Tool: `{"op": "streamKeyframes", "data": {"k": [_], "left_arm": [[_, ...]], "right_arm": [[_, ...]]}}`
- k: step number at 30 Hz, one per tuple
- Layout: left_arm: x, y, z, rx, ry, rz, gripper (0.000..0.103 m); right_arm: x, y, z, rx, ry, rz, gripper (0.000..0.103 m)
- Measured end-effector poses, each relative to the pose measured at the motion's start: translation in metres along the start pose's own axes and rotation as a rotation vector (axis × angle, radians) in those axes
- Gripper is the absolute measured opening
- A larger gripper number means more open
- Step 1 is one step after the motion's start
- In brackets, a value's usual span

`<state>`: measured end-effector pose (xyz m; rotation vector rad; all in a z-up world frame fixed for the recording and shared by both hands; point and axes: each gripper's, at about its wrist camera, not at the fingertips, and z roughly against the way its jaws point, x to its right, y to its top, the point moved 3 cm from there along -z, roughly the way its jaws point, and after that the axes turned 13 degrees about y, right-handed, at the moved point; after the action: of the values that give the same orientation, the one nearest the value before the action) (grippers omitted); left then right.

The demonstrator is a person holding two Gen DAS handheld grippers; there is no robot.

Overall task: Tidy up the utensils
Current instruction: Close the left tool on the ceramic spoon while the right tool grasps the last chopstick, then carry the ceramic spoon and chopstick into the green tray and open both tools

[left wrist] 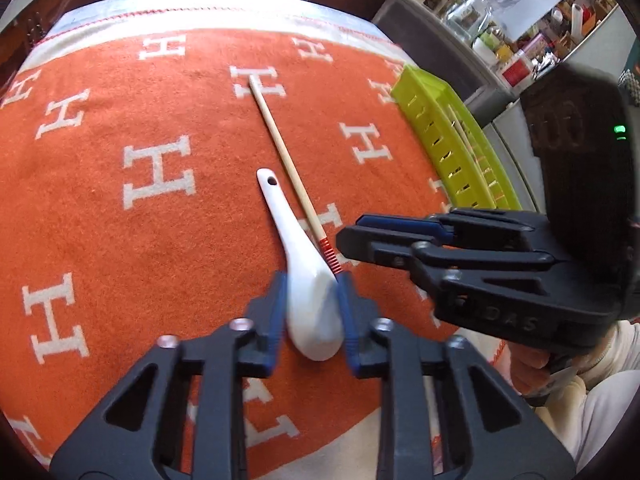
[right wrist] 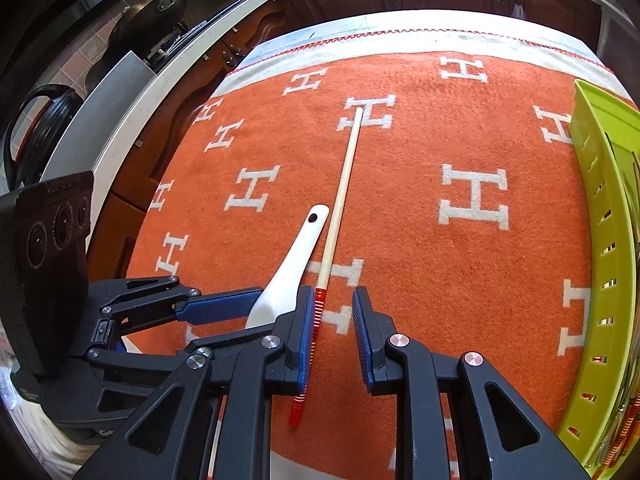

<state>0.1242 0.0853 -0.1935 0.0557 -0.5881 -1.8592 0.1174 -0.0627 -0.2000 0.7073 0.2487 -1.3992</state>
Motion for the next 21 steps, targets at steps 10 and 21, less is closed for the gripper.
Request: {"op": "streamKeyframes", "data": {"k": [10, 21], "left_arm": [[0.006, -0.004, 0.011, 0.022, 0.118, -0.014, 0.007], [0.016, -0.008, 0.006, 0.028, 0.209, 0.005, 0.004]], "right_arm": [[-0.01, 0.021, -0.025, -0.021, -0.075, 0.062, 0.021], [-0.01, 0.024, -0.026, 0.006, -0.146, 0.079, 0.005]]}}
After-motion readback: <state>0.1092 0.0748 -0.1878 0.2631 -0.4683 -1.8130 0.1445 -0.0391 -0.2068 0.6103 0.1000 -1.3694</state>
